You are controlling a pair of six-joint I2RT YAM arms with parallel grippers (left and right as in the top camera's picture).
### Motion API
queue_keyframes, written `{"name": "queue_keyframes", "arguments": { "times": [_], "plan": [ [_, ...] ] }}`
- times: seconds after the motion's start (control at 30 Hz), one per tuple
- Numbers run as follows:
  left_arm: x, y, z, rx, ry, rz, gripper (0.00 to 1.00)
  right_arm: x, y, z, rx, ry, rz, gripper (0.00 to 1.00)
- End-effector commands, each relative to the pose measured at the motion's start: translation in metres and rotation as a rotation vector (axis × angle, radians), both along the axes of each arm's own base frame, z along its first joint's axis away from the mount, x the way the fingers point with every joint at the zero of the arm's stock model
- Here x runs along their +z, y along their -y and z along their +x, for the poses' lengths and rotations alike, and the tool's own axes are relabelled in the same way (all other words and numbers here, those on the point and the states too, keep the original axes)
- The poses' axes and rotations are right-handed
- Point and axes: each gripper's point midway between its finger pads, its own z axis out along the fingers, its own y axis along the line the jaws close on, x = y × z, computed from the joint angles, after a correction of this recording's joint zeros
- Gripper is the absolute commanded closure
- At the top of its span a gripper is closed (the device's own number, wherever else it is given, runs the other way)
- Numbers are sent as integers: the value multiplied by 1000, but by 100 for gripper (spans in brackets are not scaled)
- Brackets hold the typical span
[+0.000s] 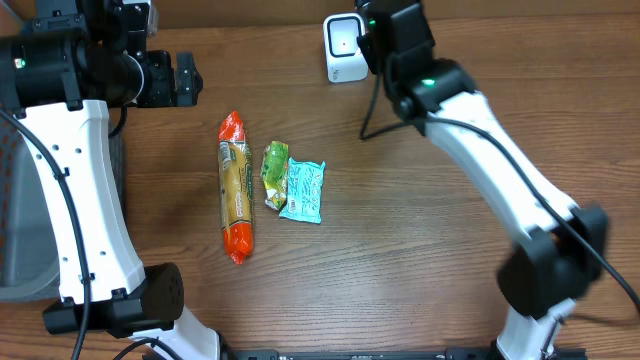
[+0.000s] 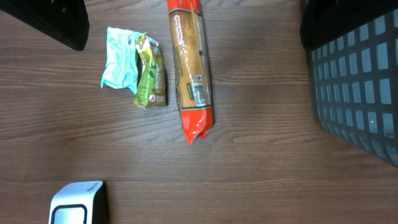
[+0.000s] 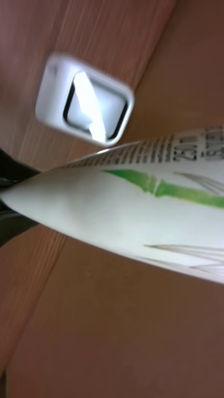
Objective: Scan the item barcode
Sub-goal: 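Hold the tube's barcode side in front of the white scanner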
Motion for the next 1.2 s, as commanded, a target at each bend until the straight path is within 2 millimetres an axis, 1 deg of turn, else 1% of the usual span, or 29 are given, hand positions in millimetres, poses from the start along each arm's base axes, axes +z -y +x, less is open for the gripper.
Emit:
{"name": "queue_keyframes", "arguments": {
  "times": [0.0,0.03,0.13,0.27,0.33,0.43,0.53,0.73,0.83,0.9,0.93,1.03,1.17],
  "plan": [
    [10,1,-2,-19,33,2,0,-28,15,23,17,-12,-386,96],
    [10,0,-2,-18,33,2,0,-40,12,28,48,-26,-448,96],
    [10,1,-2,-19,33,2,0,-64,5,43,80,-21,-518,96],
    [10,0,-2,-18,33,2,0,-86,-5,61,109,22,-575,96],
    [10,0,-2,-18,33,2,0,-99,-11,70,109,51,-568,96],
    [10,1,-2,-19,33,2,0,-114,-13,73,110,49,-568,96],
    [10,0,-2,-18,33,2,0,-118,-12,73,111,41,-572,96],
    [10,1,-2,-19,33,2,0,-117,-11,73,102,44,-570,96],
    [10,1,-2,-19,33,2,0,-117,-12,73,72,54,-500,96],
    [10,1,-2,-19,33,2,0,-113,-9,73,30,66,-437,96],
    [10,1,-2,-19,33,2,0,-105,-5,72,-16,83,-383,96],
    [10,1,-2,-19,33,2,0,-79,4,65,-90,107,-312,96],
    [10,1,-2,-19,33,2,1,-31,17,38,-172,99,-123,96]
  ]
}}
